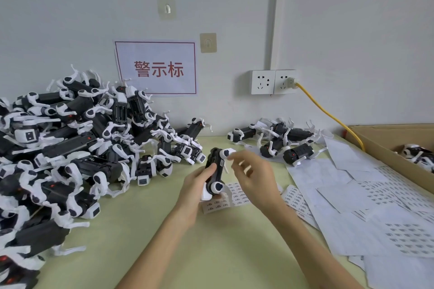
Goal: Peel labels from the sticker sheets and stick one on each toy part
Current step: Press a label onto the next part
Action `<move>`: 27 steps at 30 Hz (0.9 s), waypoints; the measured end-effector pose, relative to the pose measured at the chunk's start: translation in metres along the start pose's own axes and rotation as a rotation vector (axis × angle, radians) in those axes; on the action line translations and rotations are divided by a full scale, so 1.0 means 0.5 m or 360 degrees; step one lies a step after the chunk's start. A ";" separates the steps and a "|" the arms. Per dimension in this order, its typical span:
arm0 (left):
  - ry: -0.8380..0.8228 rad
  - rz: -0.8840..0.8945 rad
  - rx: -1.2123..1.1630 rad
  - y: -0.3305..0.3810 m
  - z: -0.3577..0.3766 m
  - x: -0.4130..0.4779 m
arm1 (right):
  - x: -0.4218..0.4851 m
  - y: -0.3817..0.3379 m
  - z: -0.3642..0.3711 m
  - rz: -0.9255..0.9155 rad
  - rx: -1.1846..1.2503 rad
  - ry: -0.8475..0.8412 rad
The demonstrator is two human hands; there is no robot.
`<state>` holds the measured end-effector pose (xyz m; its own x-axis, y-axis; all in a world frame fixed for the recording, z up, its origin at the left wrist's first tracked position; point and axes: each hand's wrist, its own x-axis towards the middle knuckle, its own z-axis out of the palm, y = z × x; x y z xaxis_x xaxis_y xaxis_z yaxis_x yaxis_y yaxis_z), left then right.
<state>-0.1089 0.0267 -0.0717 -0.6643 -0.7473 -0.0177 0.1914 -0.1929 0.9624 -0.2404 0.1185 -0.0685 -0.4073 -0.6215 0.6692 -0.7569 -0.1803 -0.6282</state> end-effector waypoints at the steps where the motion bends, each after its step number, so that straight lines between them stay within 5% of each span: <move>1: 0.0013 -0.0026 -0.0013 0.001 -0.002 0.001 | 0.002 -0.002 -0.002 -0.0079 -0.0016 0.0032; 7: -0.0179 -0.0214 0.0011 -0.002 0.000 0.005 | 0.007 0.023 -0.018 -0.0130 -0.0254 -0.0518; 16: -0.0380 -0.0019 -0.0107 0.013 -0.038 0.008 | 0.009 0.022 -0.035 0.0225 0.0062 -0.0302; 21: -0.0450 -0.0044 -0.0205 0.014 -0.042 0.004 | 0.012 0.011 -0.032 0.0381 0.0603 -0.0200; 27: -0.0445 -0.0134 0.0118 0.019 -0.025 -0.012 | 0.009 0.010 -0.019 0.0402 0.0648 -0.0238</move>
<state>-0.0942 0.0212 -0.0661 -0.8508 -0.5245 -0.0326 0.0808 -0.1917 0.9781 -0.2509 0.1221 -0.0650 -0.4519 -0.7811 0.4309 -0.3712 -0.2746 -0.8870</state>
